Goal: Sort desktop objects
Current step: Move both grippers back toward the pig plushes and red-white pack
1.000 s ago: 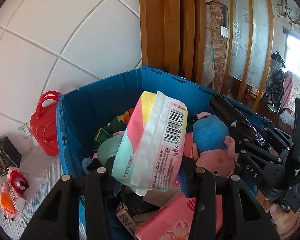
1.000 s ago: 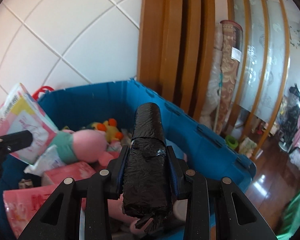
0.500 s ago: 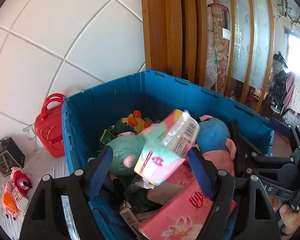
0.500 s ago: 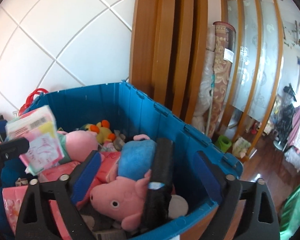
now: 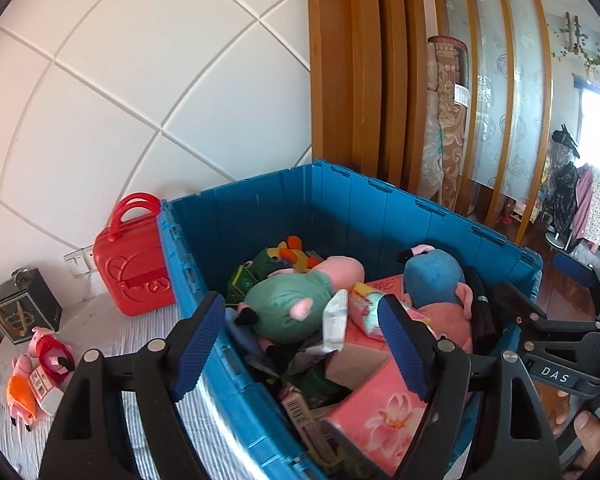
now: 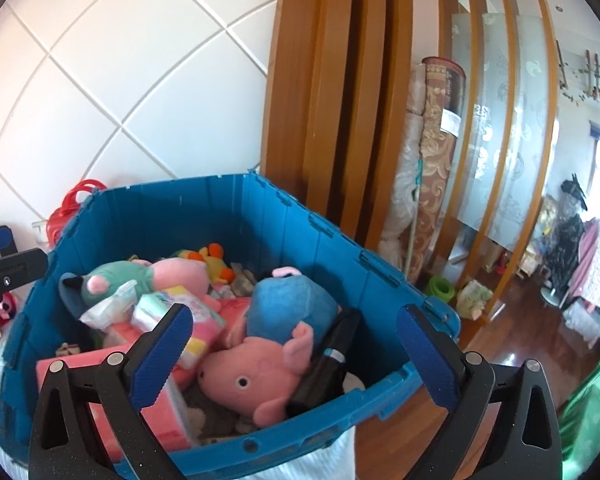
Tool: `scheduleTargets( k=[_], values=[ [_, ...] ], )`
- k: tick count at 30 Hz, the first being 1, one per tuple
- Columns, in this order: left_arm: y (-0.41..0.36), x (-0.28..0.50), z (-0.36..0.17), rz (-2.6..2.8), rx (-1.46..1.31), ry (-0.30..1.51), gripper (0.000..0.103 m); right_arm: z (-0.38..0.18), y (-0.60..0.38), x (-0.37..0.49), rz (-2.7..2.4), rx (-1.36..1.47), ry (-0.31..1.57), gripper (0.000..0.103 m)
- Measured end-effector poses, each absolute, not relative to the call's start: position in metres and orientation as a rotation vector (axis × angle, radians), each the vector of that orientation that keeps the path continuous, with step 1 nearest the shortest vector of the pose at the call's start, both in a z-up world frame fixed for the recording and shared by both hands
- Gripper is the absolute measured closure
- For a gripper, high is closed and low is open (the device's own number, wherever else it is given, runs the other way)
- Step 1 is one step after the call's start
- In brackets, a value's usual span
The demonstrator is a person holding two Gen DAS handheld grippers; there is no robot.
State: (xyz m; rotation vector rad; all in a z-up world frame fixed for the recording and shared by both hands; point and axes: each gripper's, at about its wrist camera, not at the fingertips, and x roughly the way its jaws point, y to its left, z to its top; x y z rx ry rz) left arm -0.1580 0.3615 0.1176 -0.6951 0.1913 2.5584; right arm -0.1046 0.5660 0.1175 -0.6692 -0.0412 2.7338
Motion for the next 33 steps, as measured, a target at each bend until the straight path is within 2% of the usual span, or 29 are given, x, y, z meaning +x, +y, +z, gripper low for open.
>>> scheduleTargets(
  k=[8,20,25,33],
  values=[
    [0.292,-0.151,0.117,2.616,-0.639,0.128,0.024,0.136,0.513,-0.081,2.855,-0.575,-0.034,0.000],
    [0.109,-0.173,0.076,2.823,-0.810,-0.020,0.025,0.145,0.351,-0.096,3.115,-0.602,-0.095,0.000],
    [0.025,-0.181,0.044,2.947,-0.927,-0.051,0.024,0.122,0.267,-0.125,3.213,-0.753,-0.161,0.000],
    [-0.104,-0.192,-0.023,3.100,-1.212,-0.132,0.024,0.044,0.130,-0.188,3.288,-1.176,-0.335,0.000]
  ],
)
